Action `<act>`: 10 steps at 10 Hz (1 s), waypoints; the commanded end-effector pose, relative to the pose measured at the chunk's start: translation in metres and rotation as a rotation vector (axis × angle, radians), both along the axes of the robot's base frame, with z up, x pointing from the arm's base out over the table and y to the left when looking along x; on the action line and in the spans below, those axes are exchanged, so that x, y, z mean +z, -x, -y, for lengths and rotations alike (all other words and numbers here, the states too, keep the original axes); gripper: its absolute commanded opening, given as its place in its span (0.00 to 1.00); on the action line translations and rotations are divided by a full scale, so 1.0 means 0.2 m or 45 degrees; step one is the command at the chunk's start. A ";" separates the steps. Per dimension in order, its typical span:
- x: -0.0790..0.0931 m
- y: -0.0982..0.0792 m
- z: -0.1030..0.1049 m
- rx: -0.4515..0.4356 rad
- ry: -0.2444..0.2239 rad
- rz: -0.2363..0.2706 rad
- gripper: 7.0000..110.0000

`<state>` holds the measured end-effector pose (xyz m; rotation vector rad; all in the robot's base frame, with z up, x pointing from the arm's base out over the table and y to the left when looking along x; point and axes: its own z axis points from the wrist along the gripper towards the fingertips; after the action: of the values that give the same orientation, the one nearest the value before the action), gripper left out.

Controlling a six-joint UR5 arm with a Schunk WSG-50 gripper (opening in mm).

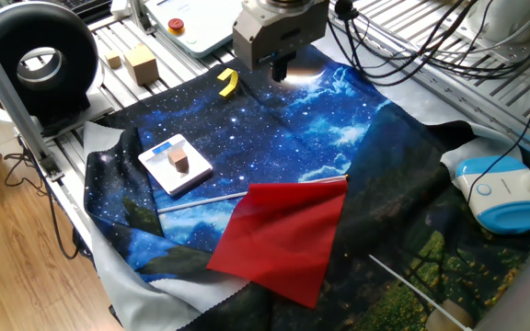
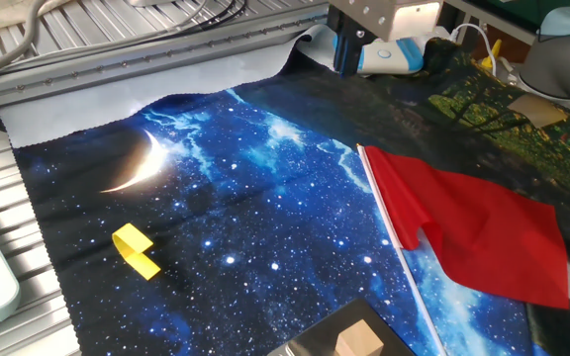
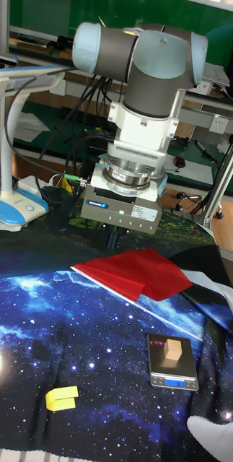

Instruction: Remove the object from the scale

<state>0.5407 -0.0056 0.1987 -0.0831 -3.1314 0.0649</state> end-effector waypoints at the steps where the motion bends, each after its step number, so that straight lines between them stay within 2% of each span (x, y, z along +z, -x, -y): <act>1: 0.01 0.03 0.02 0.150 0.025 -0.036 0.00; 6: 0.02 0.02 -0.03 0.165 -0.025 -0.026 0.00; 8: 0.02 0.03 0.00 0.159 0.000 -0.027 0.00; 10: 0.01 0.01 -0.04 0.144 -0.028 -0.009 0.00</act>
<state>0.5364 -0.0048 0.2011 0.1071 -3.1138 0.0697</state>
